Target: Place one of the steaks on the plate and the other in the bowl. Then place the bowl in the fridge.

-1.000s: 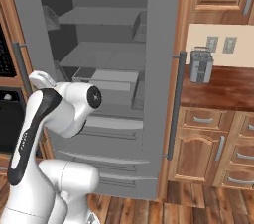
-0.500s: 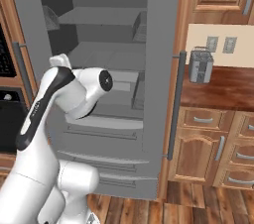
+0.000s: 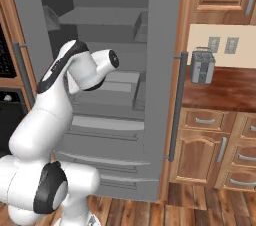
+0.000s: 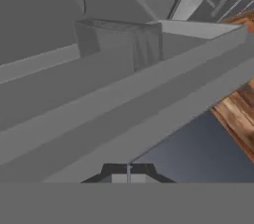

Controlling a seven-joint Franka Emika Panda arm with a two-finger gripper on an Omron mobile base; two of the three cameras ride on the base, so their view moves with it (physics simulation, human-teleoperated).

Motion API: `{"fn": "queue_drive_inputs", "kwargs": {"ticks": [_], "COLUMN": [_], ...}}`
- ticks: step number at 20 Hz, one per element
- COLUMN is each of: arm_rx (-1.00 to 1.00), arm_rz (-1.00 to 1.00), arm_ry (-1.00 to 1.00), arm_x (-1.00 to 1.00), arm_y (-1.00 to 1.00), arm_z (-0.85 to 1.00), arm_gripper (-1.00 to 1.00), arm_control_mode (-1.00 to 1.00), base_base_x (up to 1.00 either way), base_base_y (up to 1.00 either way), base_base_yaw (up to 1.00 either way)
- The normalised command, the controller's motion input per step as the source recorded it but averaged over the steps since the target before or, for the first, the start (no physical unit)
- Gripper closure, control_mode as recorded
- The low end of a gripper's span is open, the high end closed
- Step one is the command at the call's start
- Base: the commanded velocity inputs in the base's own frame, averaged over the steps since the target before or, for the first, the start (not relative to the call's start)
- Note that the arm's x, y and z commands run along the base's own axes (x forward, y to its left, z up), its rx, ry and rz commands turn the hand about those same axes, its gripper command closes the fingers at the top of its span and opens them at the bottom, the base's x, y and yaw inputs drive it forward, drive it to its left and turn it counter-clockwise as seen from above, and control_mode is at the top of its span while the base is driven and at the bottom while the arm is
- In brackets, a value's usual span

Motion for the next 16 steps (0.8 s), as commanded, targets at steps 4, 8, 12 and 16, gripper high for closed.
{"fn": "queue_drive_inputs", "kwargs": {"ticks": [4,8,12,16], "arm_rx": [0.02,0.09,0.11,0.08], "arm_rz": [0.0,0.0,0.0,0.0], "arm_ry": [0.31,0.22,0.2,0.09], "arm_x": [0.75,0.59,0.55,0.3], "arm_y": [0.25,0.23,0.23,0.43], "arm_z": [-0.08,-0.13,-0.15,-0.18], "arm_gripper": [1.0,1.0,1.0,1.0], "arm_control_mode": [-1.0,-1.0,-1.0,-1.0], "base_base_x": [0.0,0.0,0.0,0.0], "base_base_y": [0.0,0.0,0.0,0.0], "base_base_yaw": [0.0,0.0,0.0,0.0]}}
